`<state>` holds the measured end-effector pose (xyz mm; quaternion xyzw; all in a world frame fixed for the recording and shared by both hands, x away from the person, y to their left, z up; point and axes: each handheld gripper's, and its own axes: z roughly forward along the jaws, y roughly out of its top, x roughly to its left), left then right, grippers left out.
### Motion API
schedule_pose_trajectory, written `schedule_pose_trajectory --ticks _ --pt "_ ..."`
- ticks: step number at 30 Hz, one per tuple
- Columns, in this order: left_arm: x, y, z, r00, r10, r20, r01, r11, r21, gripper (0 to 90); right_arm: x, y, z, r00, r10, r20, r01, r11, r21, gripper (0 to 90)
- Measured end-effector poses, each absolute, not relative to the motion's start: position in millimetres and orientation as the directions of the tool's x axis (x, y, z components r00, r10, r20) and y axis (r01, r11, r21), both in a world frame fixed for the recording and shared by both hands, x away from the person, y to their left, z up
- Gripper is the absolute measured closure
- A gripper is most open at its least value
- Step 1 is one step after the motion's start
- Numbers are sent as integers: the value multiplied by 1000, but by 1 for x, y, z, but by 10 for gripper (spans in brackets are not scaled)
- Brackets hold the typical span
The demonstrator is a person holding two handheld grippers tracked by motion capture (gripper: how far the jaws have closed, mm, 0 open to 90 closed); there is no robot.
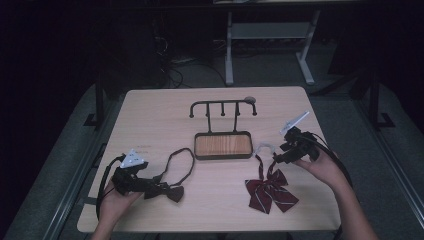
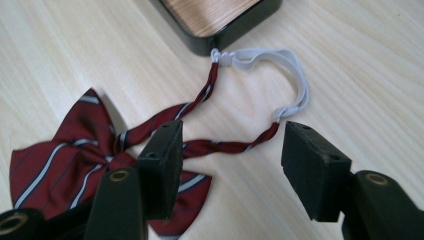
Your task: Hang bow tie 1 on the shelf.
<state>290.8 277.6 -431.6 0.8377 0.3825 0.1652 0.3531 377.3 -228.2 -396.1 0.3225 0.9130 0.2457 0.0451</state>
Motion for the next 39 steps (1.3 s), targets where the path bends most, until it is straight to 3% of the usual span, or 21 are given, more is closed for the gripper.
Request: schedule_pose_trajectory --ticks 13,39 --pt "291 278 -431 655 755 17 522 -468 713 256 408 -218 -410 -746 659 92 635 664 394 454" --pt "291 278 -429 658 753 20 512 -467 721 256 425 -204 -431 -682 729 61 710 639 296 577"
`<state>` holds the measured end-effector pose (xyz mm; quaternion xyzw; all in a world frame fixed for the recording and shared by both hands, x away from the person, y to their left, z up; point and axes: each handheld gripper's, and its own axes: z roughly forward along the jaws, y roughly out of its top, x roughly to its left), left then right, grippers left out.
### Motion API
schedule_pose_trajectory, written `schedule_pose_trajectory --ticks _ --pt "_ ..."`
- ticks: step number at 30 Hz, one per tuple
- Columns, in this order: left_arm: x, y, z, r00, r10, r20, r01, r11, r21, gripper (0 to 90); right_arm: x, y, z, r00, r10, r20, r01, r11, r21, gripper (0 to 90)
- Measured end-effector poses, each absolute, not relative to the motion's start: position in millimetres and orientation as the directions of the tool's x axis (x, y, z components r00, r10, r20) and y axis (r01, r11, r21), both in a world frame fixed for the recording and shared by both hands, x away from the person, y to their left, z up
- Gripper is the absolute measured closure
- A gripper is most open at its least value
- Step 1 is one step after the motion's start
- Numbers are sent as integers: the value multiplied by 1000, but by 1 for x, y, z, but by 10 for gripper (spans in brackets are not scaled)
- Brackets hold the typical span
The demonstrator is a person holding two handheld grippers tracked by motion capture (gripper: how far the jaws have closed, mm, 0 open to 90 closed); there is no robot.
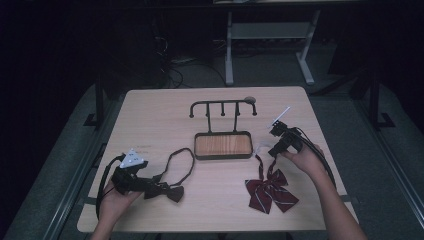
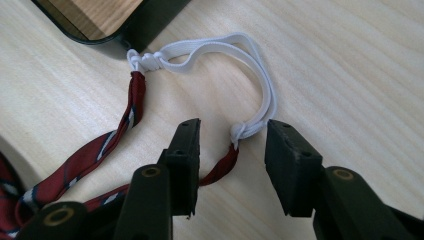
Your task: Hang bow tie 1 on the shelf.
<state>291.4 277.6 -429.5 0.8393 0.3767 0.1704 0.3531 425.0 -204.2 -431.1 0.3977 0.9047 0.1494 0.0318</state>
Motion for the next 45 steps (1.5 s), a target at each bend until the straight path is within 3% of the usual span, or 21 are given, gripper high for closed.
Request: schedule_pose_trajectory --ticks 15,28,36,44,45 --pt "291 278 -429 656 754 15 512 -460 726 257 426 -195 -434 -682 732 9 708 656 262 670" --pt "292 278 -430 658 753 14 513 -461 724 256 427 -194 -434 -662 749 -7 724 642 253 619" --pt "292 278 -429 658 753 13 512 -459 726 256 426 -189 -439 -678 734 -33 711 667 224 736" --pt "292 278 -429 658 753 13 512 -459 726 256 427 -189 -440 -681 731 -46 707 672 219 777" --pt "292 278 -429 658 753 11 512 -458 727 256 426 -189 -440 -683 729 -46 705 675 218 819"
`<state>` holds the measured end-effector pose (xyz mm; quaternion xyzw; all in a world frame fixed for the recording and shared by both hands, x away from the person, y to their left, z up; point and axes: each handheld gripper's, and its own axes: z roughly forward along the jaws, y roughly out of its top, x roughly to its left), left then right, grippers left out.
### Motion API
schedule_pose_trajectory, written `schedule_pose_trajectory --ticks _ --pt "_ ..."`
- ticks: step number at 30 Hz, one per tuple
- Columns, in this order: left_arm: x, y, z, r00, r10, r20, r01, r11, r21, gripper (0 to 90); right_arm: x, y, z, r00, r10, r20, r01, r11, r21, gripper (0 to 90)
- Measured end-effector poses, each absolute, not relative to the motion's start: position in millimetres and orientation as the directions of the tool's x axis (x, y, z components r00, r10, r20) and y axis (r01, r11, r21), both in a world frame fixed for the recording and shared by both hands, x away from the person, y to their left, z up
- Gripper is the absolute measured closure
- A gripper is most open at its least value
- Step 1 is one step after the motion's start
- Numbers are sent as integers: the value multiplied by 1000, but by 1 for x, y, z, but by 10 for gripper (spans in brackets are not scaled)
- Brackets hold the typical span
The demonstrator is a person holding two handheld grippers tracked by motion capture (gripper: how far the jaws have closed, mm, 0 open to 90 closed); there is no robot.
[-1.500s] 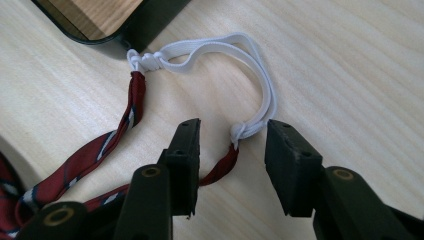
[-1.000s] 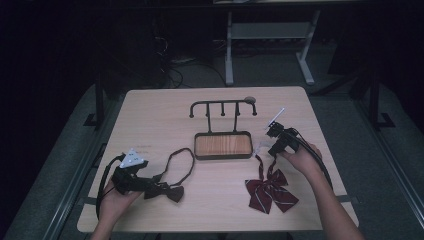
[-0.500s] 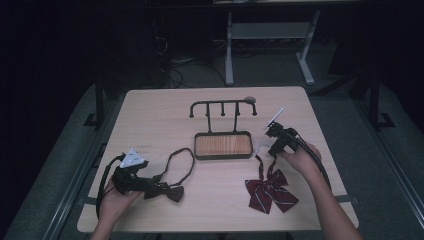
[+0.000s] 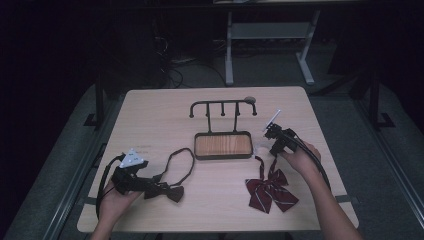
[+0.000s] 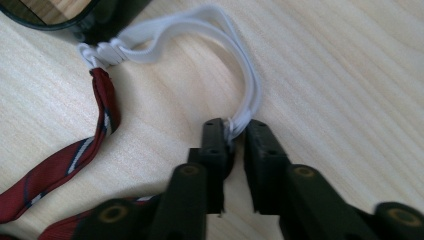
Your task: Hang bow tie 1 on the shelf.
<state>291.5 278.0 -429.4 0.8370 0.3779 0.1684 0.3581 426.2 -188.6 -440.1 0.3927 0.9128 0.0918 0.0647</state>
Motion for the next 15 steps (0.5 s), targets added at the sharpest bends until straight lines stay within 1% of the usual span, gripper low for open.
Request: schedule_pose_trajectory --ticks 5,9,13,15 --pt "292 278 -429 658 753 11 512 -458 726 256 425 -190 -438 -693 720 -40 696 682 224 828" --pt "292 278 -429 660 752 12 512 -461 724 256 418 -197 -425 -711 703 0 677 684 270 829" --pt "292 277 -430 659 752 13 513 -463 723 256 413 -202 -417 -734 679 32 657 697 287 826" --pt "292 277 -430 659 752 12 515 -463 722 256 410 -207 -411 -738 672 58 653 690 311 827"
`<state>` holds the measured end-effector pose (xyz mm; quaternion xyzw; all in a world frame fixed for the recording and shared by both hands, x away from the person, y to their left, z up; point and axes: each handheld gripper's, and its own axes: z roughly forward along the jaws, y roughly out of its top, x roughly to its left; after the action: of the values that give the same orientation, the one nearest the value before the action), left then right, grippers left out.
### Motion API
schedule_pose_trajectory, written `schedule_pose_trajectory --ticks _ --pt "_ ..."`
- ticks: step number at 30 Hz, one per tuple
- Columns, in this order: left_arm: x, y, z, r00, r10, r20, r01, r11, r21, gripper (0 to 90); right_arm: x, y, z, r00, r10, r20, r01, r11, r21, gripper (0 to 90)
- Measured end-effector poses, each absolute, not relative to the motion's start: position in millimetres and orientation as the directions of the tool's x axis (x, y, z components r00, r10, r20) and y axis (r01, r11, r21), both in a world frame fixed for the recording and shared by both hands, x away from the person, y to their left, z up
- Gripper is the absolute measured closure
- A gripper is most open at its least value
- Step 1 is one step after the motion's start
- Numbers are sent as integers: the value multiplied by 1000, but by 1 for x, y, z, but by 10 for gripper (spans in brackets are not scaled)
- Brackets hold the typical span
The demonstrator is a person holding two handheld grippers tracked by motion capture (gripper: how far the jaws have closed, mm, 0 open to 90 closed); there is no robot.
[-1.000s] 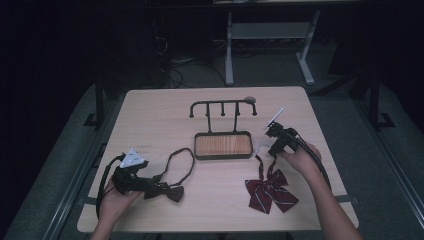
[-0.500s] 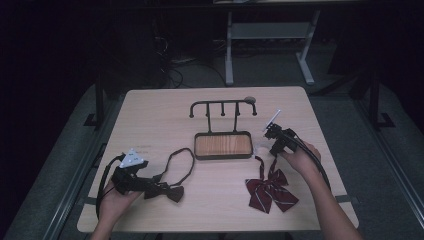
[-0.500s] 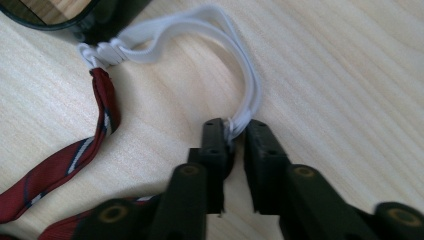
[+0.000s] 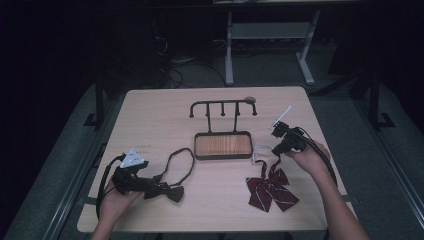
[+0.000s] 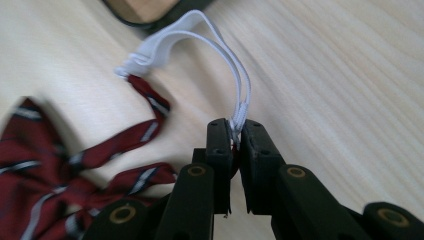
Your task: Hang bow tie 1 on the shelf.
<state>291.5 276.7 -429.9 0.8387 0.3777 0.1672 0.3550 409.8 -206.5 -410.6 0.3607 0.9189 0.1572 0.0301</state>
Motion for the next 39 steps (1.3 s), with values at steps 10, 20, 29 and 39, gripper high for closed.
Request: schedule_pose_trajectory --ticks 10,20,29,39 --pt "292 274 -431 664 747 19 516 -476 712 256 392 -216 -396 -802 587 107 582 729 361 825" --pt "292 274 -431 661 750 11 518 -467 717 256 386 -215 -377 -828 549 113 545 742 391 825" --pt "292 274 -431 662 749 11 518 -468 716 256 381 -208 -360 -850 518 96 510 761 400 825" --pt "292 274 -431 664 748 11 516 -469 717 256 374 -204 -341 -861 503 76 488 773 406 825"
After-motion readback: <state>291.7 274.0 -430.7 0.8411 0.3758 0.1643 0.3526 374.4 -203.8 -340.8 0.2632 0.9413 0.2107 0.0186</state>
